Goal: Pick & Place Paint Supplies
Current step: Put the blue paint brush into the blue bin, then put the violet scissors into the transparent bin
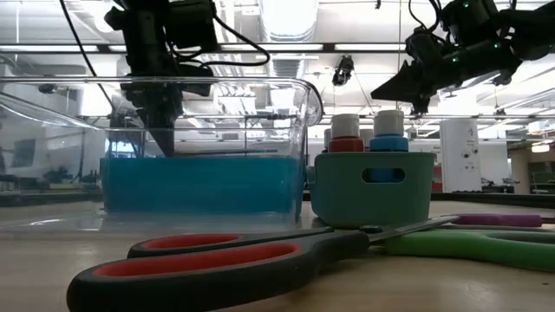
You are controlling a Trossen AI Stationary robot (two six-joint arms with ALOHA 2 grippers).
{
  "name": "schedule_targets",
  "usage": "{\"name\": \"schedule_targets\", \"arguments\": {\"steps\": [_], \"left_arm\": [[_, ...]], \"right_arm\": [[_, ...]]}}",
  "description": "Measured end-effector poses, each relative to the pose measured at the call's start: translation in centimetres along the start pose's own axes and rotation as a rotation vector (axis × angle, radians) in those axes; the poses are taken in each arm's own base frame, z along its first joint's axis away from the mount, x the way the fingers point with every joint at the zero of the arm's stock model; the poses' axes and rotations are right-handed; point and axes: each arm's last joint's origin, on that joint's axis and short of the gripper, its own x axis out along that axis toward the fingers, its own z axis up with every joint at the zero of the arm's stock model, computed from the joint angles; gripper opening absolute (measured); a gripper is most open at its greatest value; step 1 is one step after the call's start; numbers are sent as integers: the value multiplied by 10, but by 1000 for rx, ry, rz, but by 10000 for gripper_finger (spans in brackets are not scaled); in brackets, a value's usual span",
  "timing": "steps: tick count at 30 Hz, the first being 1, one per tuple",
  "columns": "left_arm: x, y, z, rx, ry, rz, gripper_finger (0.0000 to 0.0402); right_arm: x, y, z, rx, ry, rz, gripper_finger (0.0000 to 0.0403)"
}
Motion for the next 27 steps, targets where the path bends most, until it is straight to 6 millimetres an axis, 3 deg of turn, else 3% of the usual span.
{"name": "schedule_targets", "arguments": {"steps": [5, 19, 27], "left_arm": [[-1, 1, 0, -2, -5, 11, 12], [-6, 4, -1, -15, -33, 89, 153], [-52, 8, 9, -19, -204, 117, 172]], "right_arm": [[0, 0, 0, -5, 0, 0, 9], [0, 0, 0, -19, 0, 3, 9], [0, 3, -2, -35, 22, 93, 9]]}}
